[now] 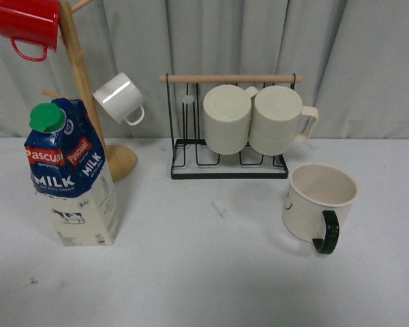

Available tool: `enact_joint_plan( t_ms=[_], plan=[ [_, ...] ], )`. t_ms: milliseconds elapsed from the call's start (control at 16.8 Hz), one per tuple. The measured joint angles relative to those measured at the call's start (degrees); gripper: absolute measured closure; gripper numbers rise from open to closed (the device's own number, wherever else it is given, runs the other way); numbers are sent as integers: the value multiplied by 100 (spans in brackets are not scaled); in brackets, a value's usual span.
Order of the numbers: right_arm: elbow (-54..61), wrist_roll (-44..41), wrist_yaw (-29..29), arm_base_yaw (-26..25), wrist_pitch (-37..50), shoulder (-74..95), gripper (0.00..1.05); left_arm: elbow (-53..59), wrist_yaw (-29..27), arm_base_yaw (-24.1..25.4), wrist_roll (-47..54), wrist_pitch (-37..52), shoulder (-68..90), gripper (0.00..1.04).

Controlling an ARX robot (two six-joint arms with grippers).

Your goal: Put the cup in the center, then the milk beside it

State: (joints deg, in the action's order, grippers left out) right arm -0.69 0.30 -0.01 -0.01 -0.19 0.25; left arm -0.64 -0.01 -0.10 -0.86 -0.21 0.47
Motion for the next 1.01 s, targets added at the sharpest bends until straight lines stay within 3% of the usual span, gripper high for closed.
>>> enact_joint_plan(
  t_ms=[299,358,418,478,537,657,716,836,1015],
  plan=[
    [-4,-17,-70,-17,-46,13,6,0,0,0,0,0,0,7],
    [-234,-267,-1552,-640,-249,717,6,0,-7,0,0,2,0,7],
    [-520,-291,-2426,-929,367,1705,6,0,-9,0,0,7,0,7],
    [-837,-295,-3117,-741,1228,2586,6,0,4,0,2,-2,0,7],
    [-1213,-284,-3097,-564,2133,3495,6,0,-2,0,2,0,0,7],
    [-2061,-9,-2135,-251,3517,5510,6,0,0,0,2,0,0,7],
    [-2662,153,-1591,-42,3797,6583,6,0,2,0,2,2,0,7],
    [-3976,612,-741,243,3056,8463,6,0,0,0,2,0,0,7],
    [-5333,1255,-413,562,1668,10362,6,0,0,0,2,0,0,7]
  ],
)
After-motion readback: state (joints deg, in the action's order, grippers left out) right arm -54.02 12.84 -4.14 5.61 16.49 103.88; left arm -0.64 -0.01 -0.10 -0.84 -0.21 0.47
